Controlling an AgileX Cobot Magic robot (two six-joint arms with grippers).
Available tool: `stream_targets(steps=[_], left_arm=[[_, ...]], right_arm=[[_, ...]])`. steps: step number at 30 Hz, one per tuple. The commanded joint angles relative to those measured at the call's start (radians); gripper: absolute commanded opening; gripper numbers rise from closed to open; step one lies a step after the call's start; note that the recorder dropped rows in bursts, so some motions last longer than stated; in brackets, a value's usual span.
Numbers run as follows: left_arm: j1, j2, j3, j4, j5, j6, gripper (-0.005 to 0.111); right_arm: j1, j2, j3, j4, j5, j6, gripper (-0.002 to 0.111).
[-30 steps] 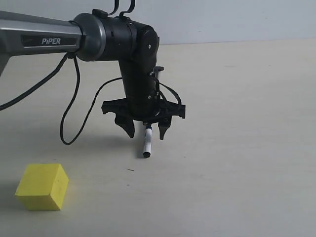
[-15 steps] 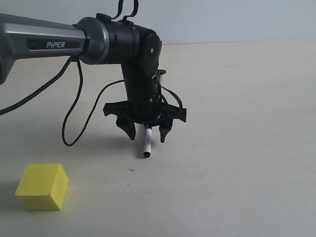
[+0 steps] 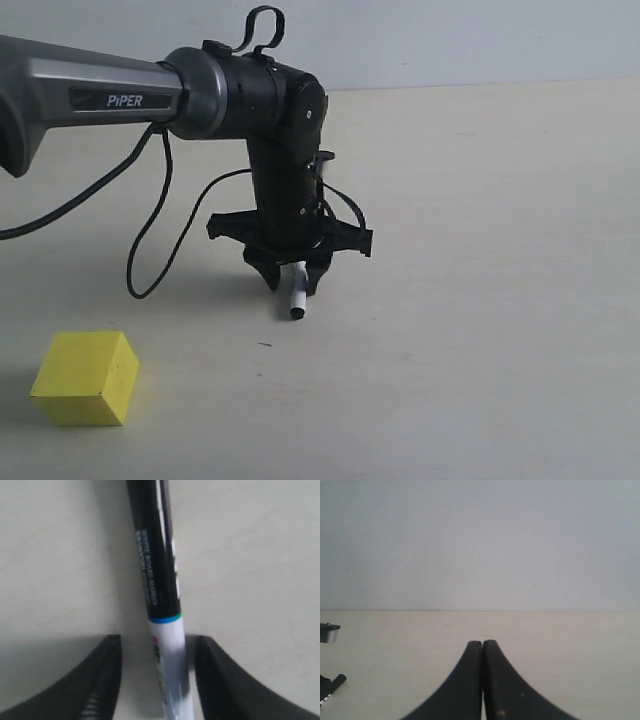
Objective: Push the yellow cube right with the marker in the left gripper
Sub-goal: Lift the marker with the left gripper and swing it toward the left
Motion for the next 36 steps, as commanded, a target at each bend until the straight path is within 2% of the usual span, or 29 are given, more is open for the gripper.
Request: stream_targets(steps=[1,3,4,8,13,16,18,21,26,30,34,36], left_arm=[[-0.004,0.003,-0.006,-0.004,-0.009,0.043,0.016],[-0.004,0.003,-0.006,-0.004,-0.009,0.07,0.003],[-0.004,0.003,-0.006,-0.004,-0.003,0.097,0.0],[-0.004,-0.022,-0.035,-0.004,0.033,0.207,0.0],[-0.004,-0.097,-0.155,-0.004,0.117,0.352,0.0],[-0.004,-0.177,-0.198,0.019,0.149,0.547,0.0],[-0.006,-0.239,-0.198,0.019,0.156,0.744,0.0],[-0.006,-0.318,-0.189,0.081,0.156,0.832,0.0],[-0.003,-0.477,-0.084,0.168,0.156,0.938,0.0],[0.029,-0.621,0.064,0.299,0.156,0.946,0.0],[0.128,-0.774,0.219,0.317,0.156,1.017,0.0],[0.215,-0.846,0.301,0.332,0.156,1.052,0.0]], right_arm=[[0.001,-0.006,0.004,-0.003,-0.009,-0.001,0.0],[0.001,-0.006,0.004,-0.003,-0.009,-0.001,0.0],[0.001,-0.006,0.004,-0.003,-0.009,-0.001,0.0],[0.001,-0.006,0.004,-0.003,-0.009,-0.001,0.0],[0.001,-0.006,0.004,-0.003,-0.009,-0.001,0.0],[0.001,-0.006,0.004,-0.003,-0.009,-0.001,0.0],[0.001,-0.006,0.004,-0.003,-0.009,-0.001,0.0],[0.001,-0.006,0.004,-0.003,-0.009,-0.001,0.0],[0.001,-0.006,0.004,-0.003,-0.009,-0.001,0.0],[0.001,-0.006,0.004,-0.003,-0.009,-0.001,0.0],[0.001,-0.006,0.004,-0.003,-0.009,-0.001,0.0],[0.001,-0.006,0.004,-0.003,-0.009,-0.001,0.0]])
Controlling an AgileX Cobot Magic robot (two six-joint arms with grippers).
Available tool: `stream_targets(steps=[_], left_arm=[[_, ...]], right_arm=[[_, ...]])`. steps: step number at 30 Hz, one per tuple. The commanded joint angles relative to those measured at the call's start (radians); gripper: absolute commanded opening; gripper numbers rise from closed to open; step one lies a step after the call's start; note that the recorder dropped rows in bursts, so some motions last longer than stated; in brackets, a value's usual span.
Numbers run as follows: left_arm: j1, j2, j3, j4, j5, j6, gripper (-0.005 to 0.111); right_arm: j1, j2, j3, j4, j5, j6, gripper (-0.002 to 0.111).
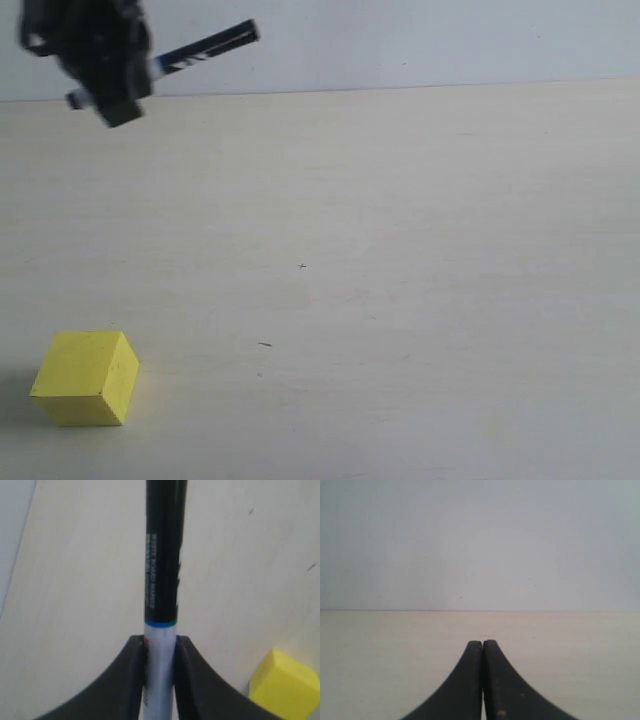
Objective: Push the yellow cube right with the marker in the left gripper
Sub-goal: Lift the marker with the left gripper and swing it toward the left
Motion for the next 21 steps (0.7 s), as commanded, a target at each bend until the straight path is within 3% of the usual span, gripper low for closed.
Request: stream_targets(steps=[1,6,10,14,17,21], left_arm=[[0.17,-0.153,0.163,0.074,0.005,0.073,0.0],[0.4,-0.225,0.303,0.162,0.005,0.082,0.0],[0.522,-0.232,0.4,0.08,0.005,0.356,0.0],[0.586,-0.225,0.521,0.102,0.005,0.464,0.0],[0.608,-0.194,0.594,0.177,-0.103,0.47,0.0],[0.612,-0.127,0.677,0.095,-0.188,0.535,0.0]], right_arm=[[0.001,-0.006,0.004,-0.003,-0.007,-0.001,0.0],[0.001,-0.006,0.004,-0.003,-0.007,-0.001,0.0],[0.001,-0.006,0.004,-0.003,-0.007,-0.001,0.0],[0.001,-0.006,0.004,-0.003,-0.007,-0.001,0.0],[0.001,-0.006,0.004,-0.003,-0.007,-0.001,0.0],[0.001,-0.006,0.004,-0.003,-0.007,-0.001,0.0]])
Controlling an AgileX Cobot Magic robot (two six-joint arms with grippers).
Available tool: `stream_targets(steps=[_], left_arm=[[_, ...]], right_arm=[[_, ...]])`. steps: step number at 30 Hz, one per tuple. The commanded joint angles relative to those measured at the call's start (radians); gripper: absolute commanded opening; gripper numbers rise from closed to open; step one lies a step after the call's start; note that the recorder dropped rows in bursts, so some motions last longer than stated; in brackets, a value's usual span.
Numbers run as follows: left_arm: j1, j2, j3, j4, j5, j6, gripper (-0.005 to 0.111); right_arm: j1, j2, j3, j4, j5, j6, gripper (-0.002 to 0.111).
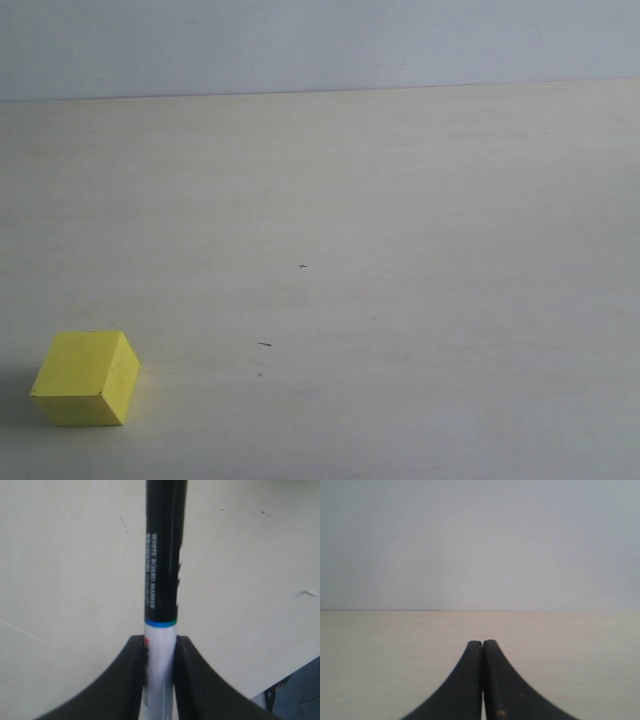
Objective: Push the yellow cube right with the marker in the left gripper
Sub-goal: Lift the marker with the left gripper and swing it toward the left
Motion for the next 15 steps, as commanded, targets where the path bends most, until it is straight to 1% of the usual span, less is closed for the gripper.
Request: stream_targets(steps=[1,3,5,8,9,12,13,15], left_arm=[[0.006,0.069,0.093,-0.098,-0.114,0.127,0.0],[0.006,0.102,0.153,-0.131,-0.193,0.183,0.0],[0.006,0.127,0.199,-0.133,-0.261,0.183,0.0],[0.006,0.158,0.217,-0.15,-0.309,0.179,0.0],[0.006,0.164,0.217,-0.15,-0.321,0.141,0.0],[0.017,0.183,0.217,-0.082,-0.332,-0.032,0.0],[0.017,0.188,0.217,-0.071,-0.325,-0.044,0.0],[0.017,0.198,0.217,-0.061,-0.273,0.004,0.0]], right_arm=[[0.001,-0.006,0.004,-0.003,-0.007,-0.001,0.0],[0.001,-0.006,0.004,-0.003,-0.007,-0.001,0.0],[0.001,-0.006,0.004,-0.003,-0.007,-0.001,0.0],[0.001,-0.006,0.004,-0.003,-0.007,-0.001,0.0],[0.001,-0.006,0.004,-0.003,-0.007,-0.001,0.0],[0.001,-0.006,0.004,-0.003,-0.007,-0.001,0.0],[0.001,-0.006,0.004,-0.003,-0.007,-0.001,0.0],[0.001,-0.006,0.004,-0.003,-0.007,-0.001,0.0]])
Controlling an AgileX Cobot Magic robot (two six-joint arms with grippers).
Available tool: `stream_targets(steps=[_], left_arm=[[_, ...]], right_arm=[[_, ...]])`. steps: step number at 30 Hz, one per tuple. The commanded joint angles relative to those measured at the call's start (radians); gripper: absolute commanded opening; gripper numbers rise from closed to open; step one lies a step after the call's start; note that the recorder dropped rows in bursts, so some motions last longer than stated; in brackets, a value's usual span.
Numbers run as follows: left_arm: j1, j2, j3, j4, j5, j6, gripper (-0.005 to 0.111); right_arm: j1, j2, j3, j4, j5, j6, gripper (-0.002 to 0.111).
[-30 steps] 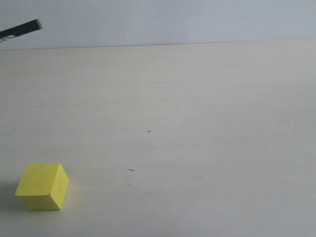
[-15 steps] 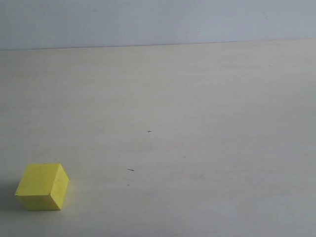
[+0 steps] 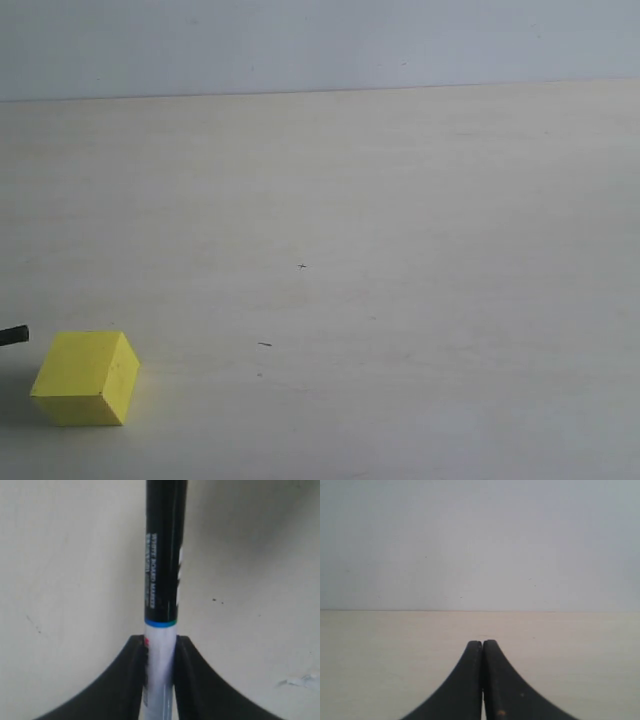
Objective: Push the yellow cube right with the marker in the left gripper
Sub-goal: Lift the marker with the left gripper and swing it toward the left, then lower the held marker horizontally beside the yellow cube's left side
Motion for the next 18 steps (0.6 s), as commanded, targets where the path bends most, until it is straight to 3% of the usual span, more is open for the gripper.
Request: stream_targets(steps=[1,3,5,10,15,18], left_arm=[[0.006,0.016,0.004,0.035,0.077,0.017,0.0],[0.01,0.009,0.004,0.103,0.151,0.078,0.0],[0.034,0.0,0.004,0.133,0.137,0.07,0.0],[0.063,0.002,0.004,-0.088,0.019,0.251,0.0],[0.061,0.002,0.004,-0.083,-0.014,0.257,0.0],[0.064,0.002,0.004,-0.026,0.04,0.224,0.0]], right_arm=[[0.001,-0.006,0.004,-0.003,-0.007,-0.001,0.0],[0.001,-0.006,0.004,-0.003,-0.007,-0.001,0.0],[0.001,-0.006,0.004,-0.003,-0.007,-0.001,0.0],[0.001,-0.006,0.004,-0.003,-0.007,-0.001,0.0],[0.001,-0.006,0.004,-0.003,-0.007,-0.001,0.0],[0.001,-0.006,0.004,-0.003,-0.007,-0.001,0.0]])
